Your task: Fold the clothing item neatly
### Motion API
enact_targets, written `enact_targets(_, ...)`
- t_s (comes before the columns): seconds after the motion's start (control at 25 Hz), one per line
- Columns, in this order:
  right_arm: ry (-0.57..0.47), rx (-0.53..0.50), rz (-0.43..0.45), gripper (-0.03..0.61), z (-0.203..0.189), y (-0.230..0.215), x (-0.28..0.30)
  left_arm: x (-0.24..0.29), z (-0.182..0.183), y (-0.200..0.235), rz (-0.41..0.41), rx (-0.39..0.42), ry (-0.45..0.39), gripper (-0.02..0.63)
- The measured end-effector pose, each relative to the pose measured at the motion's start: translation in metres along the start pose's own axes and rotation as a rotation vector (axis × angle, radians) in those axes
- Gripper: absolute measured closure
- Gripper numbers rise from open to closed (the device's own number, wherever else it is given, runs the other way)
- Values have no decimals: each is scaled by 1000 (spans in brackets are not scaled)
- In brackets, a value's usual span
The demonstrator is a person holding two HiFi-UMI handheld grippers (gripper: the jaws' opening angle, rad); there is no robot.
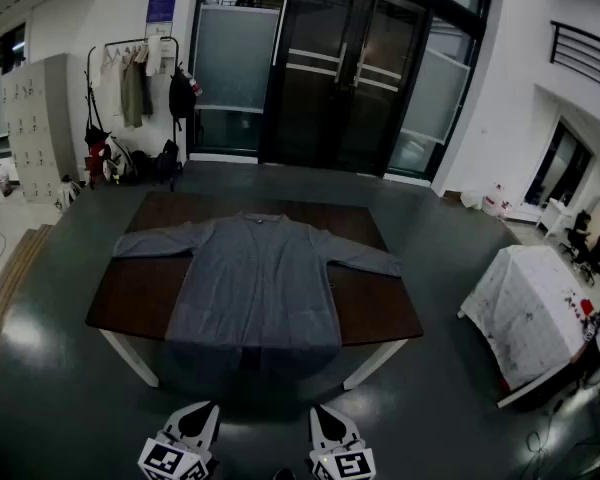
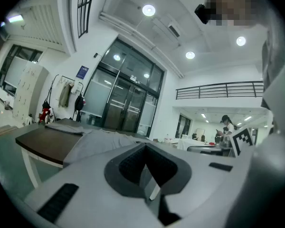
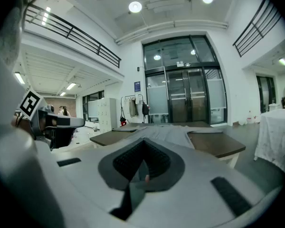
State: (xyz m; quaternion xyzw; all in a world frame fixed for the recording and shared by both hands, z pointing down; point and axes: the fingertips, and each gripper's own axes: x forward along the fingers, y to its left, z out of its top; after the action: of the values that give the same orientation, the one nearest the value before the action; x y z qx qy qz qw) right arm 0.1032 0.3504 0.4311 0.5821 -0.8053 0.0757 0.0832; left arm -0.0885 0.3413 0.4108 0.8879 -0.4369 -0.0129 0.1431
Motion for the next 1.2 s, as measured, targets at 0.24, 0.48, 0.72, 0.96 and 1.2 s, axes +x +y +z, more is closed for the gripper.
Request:
enact_targets(0.24, 3, 17, 12, 591, 0, -5, -1, 8, 4, -7, 5, -6, 2, 606)
enact_targets(0.48, -11, 15, 24, 591, 1, -5, -3, 11, 7, -14, 22, -1, -6, 606)
enact_targets(0.72, -83, 12, 2, 591, 26, -25, -2, 16, 9, -16, 44, 16, -12, 606)
enact_targets(0.96, -152, 31, -20, 591, 45, -46, -6, 34, 11, -30, 36, 28, -22, 606)
enact_targets(1.2, -176, 119, 13, 591, 27, -65, -19, 52, 3, -50, 42, 31, -13, 606)
